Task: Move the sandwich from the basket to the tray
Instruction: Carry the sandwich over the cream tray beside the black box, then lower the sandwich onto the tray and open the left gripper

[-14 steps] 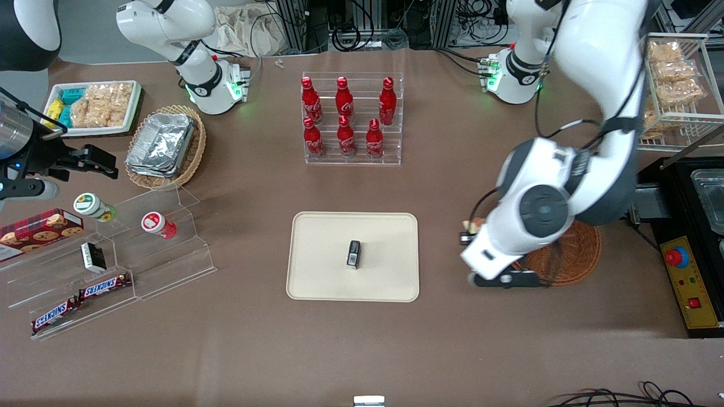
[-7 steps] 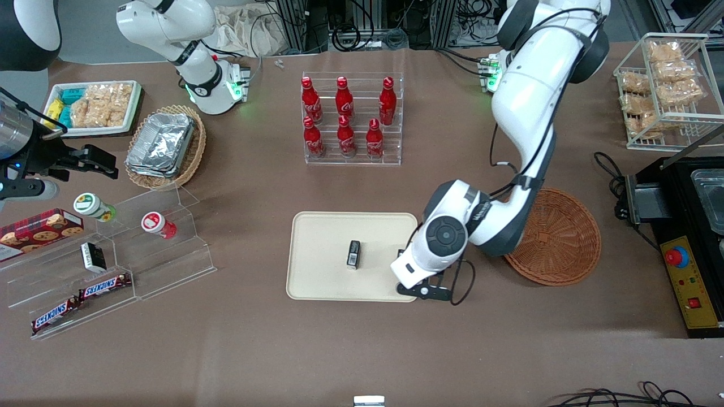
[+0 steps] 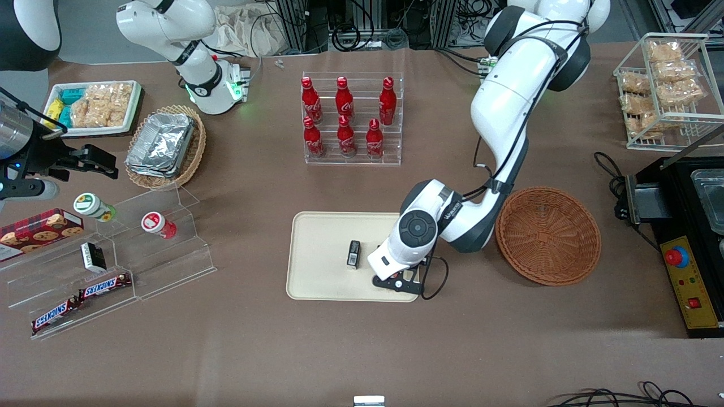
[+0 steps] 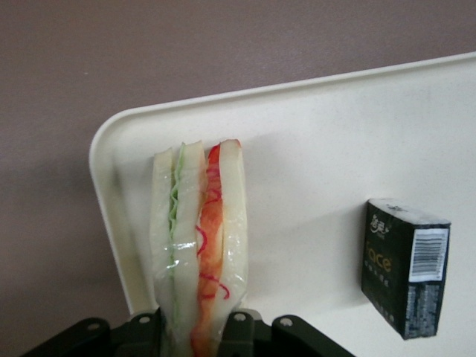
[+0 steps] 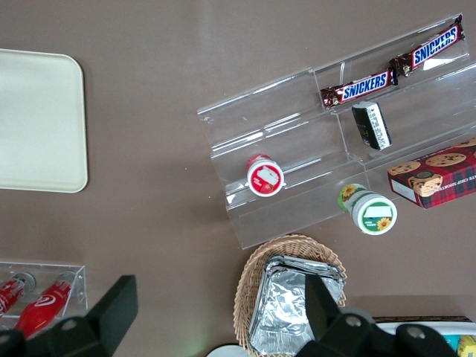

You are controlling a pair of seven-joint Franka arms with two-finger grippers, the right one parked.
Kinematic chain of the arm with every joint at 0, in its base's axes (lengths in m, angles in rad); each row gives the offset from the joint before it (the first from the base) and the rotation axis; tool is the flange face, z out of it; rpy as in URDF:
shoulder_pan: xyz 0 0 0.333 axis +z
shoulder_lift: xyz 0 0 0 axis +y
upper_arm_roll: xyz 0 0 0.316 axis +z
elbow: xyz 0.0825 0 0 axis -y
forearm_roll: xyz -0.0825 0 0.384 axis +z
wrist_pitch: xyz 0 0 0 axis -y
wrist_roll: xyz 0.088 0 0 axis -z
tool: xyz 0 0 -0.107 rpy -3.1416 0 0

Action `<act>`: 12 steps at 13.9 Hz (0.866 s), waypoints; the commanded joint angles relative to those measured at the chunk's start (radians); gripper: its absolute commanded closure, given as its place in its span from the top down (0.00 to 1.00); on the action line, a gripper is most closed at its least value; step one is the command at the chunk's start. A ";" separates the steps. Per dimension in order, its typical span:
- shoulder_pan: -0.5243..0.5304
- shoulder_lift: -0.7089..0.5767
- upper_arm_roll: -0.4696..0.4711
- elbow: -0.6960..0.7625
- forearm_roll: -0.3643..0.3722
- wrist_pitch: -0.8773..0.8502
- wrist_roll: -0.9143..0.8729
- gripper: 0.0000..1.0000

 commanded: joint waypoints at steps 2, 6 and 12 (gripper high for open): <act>-0.009 0.017 0.012 0.029 0.014 0.026 -0.016 1.00; 0.000 -0.023 0.013 0.029 0.011 0.015 -0.022 1.00; 0.132 -0.340 0.015 -0.156 0.013 -0.159 0.046 1.00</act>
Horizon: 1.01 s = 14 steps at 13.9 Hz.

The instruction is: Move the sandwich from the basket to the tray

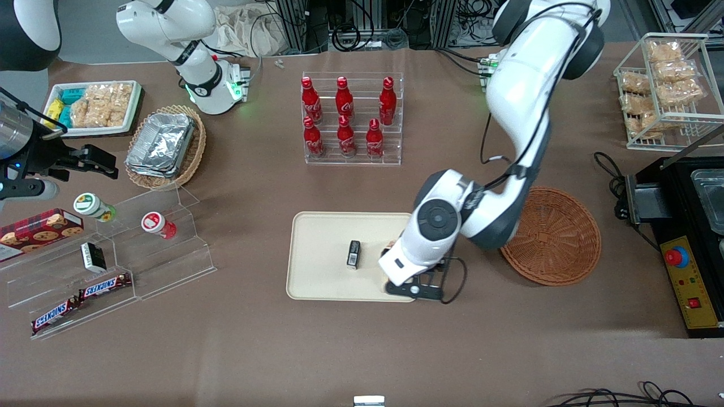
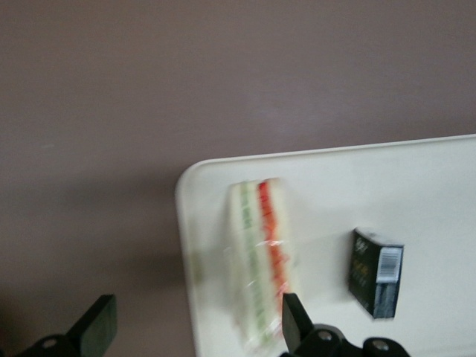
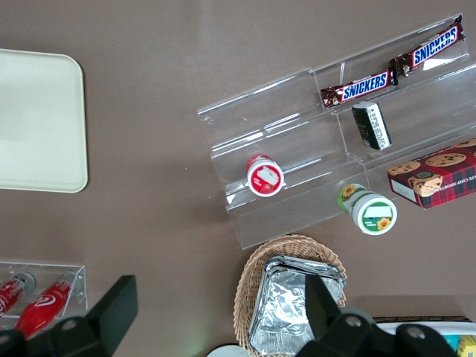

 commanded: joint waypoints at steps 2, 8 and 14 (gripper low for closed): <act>0.148 -0.310 -0.008 -0.321 -0.003 -0.010 0.126 1.00; 0.259 -0.675 -0.004 -0.697 -0.006 -0.019 0.152 1.00; 0.499 -0.700 -0.004 -0.610 -0.090 -0.181 0.239 1.00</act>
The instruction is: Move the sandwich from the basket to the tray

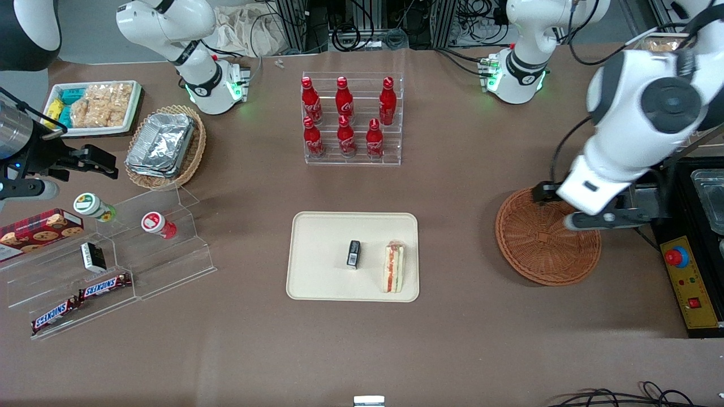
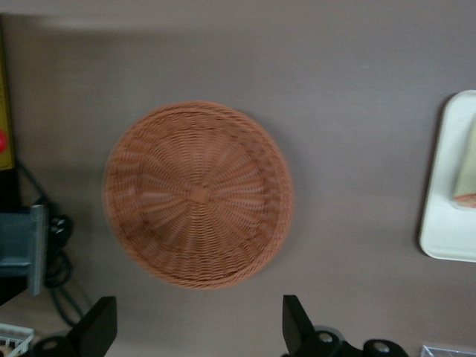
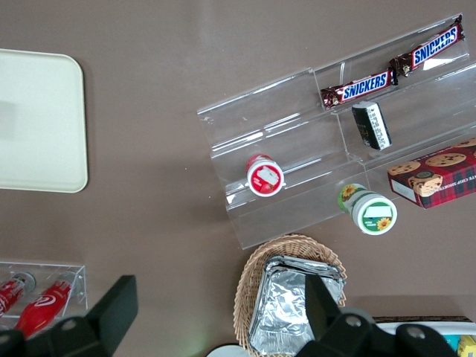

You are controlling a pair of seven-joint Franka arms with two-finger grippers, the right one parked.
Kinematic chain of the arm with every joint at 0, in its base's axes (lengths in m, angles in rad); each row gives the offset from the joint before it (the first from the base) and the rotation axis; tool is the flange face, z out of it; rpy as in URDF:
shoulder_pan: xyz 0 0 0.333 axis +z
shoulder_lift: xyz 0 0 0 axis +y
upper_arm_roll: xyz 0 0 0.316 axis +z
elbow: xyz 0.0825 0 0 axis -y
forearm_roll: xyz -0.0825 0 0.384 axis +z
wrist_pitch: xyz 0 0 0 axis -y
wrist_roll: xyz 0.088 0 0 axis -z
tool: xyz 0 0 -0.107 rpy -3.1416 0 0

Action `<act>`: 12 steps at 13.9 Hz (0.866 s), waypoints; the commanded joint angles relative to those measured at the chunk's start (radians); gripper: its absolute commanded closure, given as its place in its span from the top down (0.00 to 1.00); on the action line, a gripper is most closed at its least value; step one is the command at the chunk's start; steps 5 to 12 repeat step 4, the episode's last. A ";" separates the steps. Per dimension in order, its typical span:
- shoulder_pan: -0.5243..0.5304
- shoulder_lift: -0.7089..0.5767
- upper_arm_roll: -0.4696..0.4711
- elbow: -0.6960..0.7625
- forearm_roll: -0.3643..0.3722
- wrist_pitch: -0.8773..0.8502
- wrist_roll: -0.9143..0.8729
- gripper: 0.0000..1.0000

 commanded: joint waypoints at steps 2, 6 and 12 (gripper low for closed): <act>0.130 0.061 -0.011 0.094 -0.078 -0.033 0.041 1.00; 0.132 0.068 -0.011 0.108 -0.074 -0.034 0.035 1.00; 0.132 0.068 -0.011 0.108 -0.074 -0.034 0.035 1.00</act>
